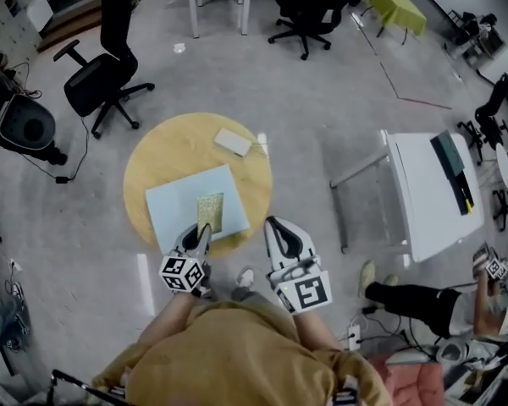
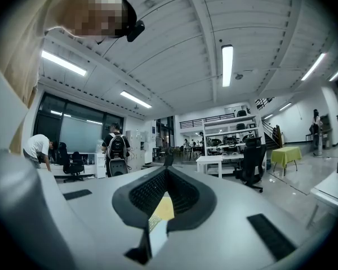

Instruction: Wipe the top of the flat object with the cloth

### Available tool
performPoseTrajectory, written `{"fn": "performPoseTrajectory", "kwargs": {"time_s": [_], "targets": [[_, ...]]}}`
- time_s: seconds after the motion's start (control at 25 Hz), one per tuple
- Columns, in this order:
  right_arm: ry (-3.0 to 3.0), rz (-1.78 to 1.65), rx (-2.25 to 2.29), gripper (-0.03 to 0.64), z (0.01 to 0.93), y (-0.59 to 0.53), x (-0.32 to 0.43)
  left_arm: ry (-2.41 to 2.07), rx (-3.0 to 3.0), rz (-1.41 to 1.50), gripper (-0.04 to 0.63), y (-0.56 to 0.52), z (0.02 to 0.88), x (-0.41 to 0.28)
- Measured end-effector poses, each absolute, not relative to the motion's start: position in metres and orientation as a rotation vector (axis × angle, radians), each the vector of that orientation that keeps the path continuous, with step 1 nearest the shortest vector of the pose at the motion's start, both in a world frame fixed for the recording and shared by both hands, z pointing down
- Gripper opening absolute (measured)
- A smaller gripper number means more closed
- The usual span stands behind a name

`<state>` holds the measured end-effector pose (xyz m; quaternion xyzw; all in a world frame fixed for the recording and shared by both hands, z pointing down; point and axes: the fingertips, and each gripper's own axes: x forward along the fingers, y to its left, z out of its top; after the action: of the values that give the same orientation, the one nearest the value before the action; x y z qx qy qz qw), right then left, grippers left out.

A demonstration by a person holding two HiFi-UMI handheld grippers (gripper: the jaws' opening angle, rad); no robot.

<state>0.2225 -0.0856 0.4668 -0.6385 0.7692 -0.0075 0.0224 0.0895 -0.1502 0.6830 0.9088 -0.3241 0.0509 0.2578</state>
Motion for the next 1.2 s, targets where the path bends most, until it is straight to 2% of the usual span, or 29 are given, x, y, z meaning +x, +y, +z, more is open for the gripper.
{"fn": "performPoseTrajectory", "kwargs": {"time_s": [0.24, 0.6, 0.96, 1.2], "targets": [[2.395, -0.051, -1.985, 0.000, 0.477, -0.082, 0.234, -0.882, 2.285, 0.254, 0.063, -0.143, 0.740, 0.136], [2.412, -0.073, -1.995, 0.000, 0.484, -0.083, 0.255, -0.901, 2.196, 0.388, 0.063, -0.144, 0.773, 0.178], [2.452, -0.060, -1.918, 0.000, 0.484, -0.090, 0.259, -0.974, 2.140, 0.479, 0.063, -0.147, 0.794, 0.161], [2.504, -0.062, -1.834, 0.000, 0.487, -0.099, 0.241, -1.072, 2.077, 0.475, 0.063, -0.151, 0.802, 0.111]]}}
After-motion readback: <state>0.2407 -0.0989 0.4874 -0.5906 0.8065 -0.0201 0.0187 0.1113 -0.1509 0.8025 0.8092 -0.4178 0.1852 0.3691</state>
